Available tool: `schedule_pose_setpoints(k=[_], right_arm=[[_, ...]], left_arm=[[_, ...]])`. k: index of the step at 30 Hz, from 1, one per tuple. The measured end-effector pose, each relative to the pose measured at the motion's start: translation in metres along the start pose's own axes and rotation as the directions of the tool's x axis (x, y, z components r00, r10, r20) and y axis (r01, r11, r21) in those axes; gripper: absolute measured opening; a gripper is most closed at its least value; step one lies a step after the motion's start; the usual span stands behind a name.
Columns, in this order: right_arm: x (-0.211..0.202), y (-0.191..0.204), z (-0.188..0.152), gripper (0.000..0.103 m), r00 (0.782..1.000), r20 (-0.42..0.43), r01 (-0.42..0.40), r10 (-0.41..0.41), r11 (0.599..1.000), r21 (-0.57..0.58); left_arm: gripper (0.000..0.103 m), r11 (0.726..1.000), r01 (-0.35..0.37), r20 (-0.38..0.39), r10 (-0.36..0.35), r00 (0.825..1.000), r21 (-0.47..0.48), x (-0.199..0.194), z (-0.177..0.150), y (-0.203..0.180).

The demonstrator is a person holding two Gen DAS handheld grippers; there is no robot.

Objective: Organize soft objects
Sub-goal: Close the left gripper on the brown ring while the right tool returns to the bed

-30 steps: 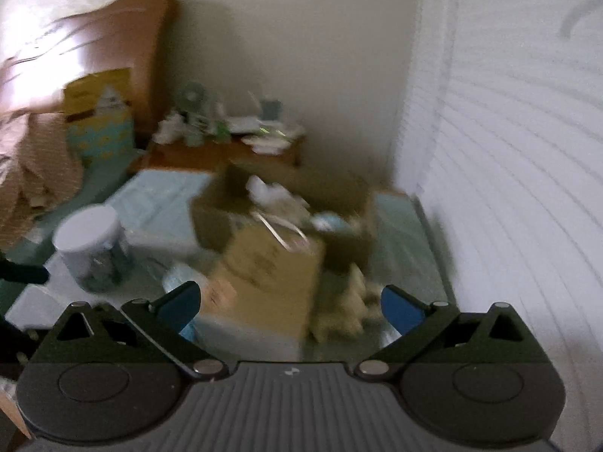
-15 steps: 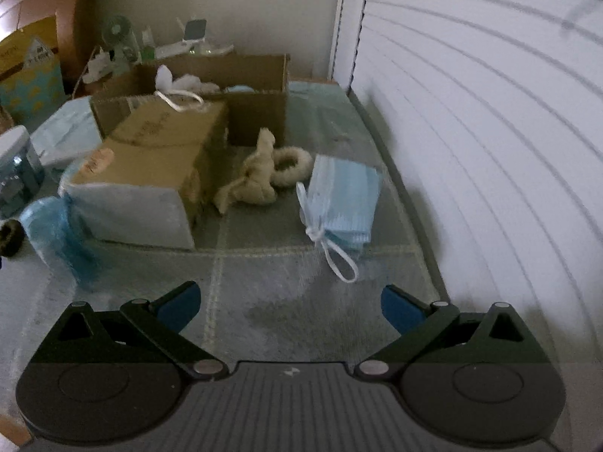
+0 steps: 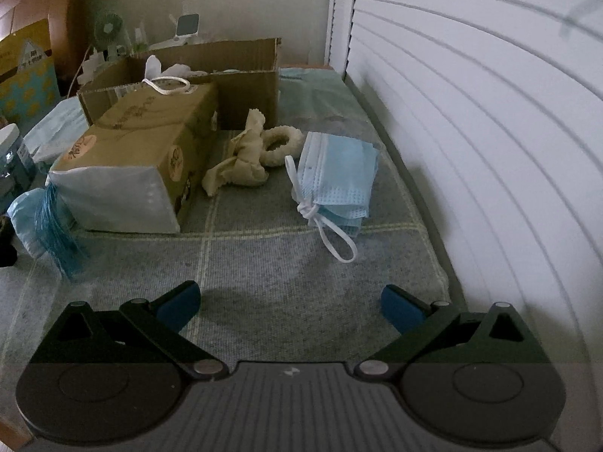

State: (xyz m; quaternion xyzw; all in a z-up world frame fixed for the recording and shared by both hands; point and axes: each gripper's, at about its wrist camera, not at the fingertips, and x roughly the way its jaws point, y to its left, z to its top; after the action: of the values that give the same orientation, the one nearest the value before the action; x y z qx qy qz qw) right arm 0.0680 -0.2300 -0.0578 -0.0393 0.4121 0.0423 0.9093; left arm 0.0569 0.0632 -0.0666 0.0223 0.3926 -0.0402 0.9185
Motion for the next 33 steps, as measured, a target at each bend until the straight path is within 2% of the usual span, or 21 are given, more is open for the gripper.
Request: schedule_pose_setpoints(k=[3,5,7,12,25,30,33], right_arm=[[0.0,0.0,-0.001,0.103,1.0,0.007,-0.001,0.001,1.0,0.0],[0.0,0.0,-0.001,0.103,1.0,0.007,-0.001,0.001,1.0,-0.001],[0.0,0.0,-0.001,0.103,1.0,0.008,-0.002,0.002,1.0,-0.003],[0.0,-0.001,0.0,0.103,1.0,0.005,-0.005,0.005,1.0,-0.006],[0.018,-0.007,0.021,0.103,0.999,0.008,0.049,-0.049,0.999,-0.001],[0.025,-0.007,0.039,0.1,0.997,0.04,0.07,-0.069,0.997,-0.029],[0.032,-0.01,0.051,0.093,0.996,0.052,0.067,-0.066,0.997,-0.024]], left_arm=[[0.064,1.0,-0.002,0.01,0.002,1.0,-0.017,0.001,0.0,0.0],[0.048,0.999,-0.003,0.019,0.004,1.0,-0.042,0.002,0.003,0.002],[0.044,0.999,0.004,0.021,-0.003,1.0,-0.034,0.003,0.005,0.0],[0.043,0.999,0.047,0.024,-0.047,0.999,0.001,0.008,0.009,-0.014],[0.045,0.999,0.047,0.025,-0.047,0.999,0.013,0.012,0.013,-0.016],[0.045,0.999,0.053,0.023,-0.053,0.998,0.01,0.012,0.014,-0.014],[0.046,0.998,0.059,0.021,-0.059,0.998,0.002,0.013,0.015,-0.013]])
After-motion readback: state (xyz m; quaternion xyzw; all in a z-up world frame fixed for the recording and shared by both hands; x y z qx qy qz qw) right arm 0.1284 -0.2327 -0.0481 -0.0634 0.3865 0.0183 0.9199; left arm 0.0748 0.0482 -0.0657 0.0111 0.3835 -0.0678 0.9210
